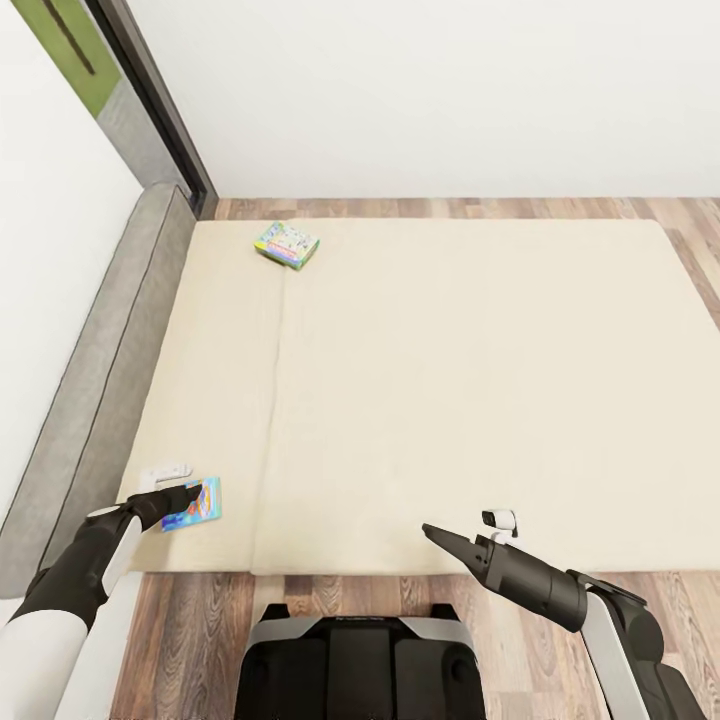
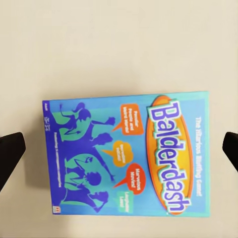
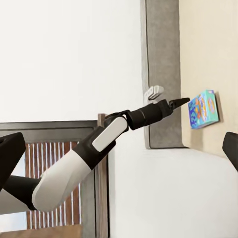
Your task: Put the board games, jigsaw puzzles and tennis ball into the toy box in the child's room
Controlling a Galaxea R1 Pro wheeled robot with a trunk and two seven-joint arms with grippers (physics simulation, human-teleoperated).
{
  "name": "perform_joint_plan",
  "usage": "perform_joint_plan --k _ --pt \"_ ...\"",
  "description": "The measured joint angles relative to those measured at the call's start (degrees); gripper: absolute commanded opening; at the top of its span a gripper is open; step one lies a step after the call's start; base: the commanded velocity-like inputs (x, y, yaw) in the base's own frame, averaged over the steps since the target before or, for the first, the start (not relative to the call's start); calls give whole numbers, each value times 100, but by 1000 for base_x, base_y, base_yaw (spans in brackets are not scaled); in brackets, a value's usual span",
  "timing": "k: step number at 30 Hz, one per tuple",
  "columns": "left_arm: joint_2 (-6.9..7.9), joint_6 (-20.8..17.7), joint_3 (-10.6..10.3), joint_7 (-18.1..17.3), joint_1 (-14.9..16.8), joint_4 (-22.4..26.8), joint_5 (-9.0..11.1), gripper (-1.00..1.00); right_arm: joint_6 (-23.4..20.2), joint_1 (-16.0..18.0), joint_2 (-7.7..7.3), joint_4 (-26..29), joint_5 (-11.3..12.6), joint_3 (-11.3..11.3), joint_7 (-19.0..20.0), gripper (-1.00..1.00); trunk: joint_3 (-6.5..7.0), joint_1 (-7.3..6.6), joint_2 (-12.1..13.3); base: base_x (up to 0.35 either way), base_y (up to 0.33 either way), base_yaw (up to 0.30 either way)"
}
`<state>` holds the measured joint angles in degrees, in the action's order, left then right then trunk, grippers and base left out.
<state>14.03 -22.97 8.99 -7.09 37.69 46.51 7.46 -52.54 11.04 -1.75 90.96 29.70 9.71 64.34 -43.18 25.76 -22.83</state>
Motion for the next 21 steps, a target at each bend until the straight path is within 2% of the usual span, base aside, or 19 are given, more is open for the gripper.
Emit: perform_joint_plan --k 21 --pt "12 9 3 10 12 -4 0 100 8 0 0 0 3 1 0 100 -54 0 0 0 0 0"
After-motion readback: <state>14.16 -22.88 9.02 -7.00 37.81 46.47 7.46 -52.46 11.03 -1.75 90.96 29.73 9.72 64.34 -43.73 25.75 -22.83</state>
